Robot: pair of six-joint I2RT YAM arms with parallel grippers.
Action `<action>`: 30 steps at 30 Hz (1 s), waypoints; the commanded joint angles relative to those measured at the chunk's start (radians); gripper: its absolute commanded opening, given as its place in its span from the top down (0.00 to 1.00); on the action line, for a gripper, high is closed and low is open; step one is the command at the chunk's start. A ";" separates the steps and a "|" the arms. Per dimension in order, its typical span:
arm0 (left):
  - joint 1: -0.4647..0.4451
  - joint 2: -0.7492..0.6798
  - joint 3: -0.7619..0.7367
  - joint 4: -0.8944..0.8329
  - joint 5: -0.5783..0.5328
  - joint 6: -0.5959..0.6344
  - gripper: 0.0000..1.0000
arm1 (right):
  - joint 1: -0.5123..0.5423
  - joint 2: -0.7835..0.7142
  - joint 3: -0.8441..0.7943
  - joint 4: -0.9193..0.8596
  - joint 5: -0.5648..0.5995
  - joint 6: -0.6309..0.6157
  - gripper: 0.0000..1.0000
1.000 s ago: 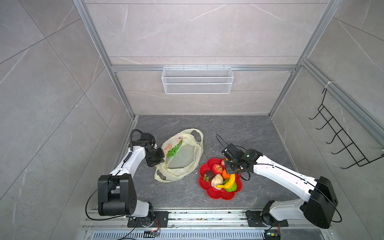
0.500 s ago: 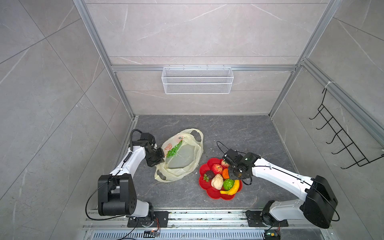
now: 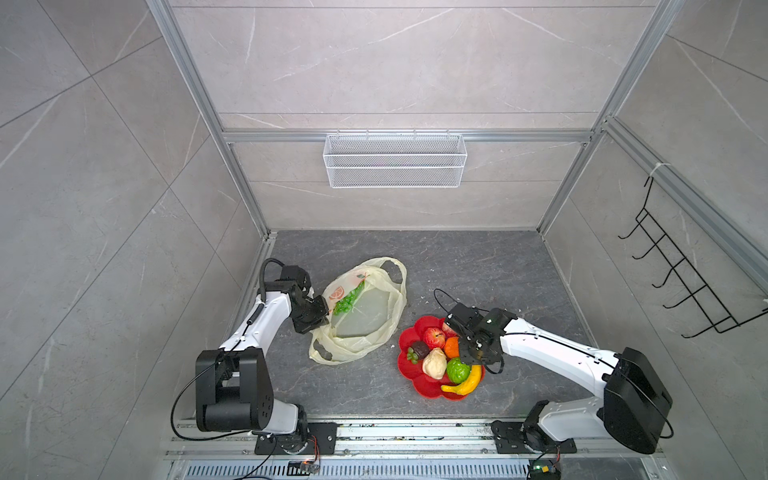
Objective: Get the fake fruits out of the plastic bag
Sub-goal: 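Lower the yellow banana into the red plate and open the right gripper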
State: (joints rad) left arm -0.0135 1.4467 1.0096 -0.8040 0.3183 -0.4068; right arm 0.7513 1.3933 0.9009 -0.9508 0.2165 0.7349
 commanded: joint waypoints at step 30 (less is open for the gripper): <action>-0.010 0.013 0.023 -0.017 0.008 0.023 1.00 | 0.007 -0.050 0.129 -0.093 0.156 0.020 0.46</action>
State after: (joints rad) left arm -0.0158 1.4525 1.0096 -0.8040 0.3183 -0.4068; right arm 0.7517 1.3819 0.9718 -0.9852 0.2935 0.7670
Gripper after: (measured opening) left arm 0.055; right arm 0.542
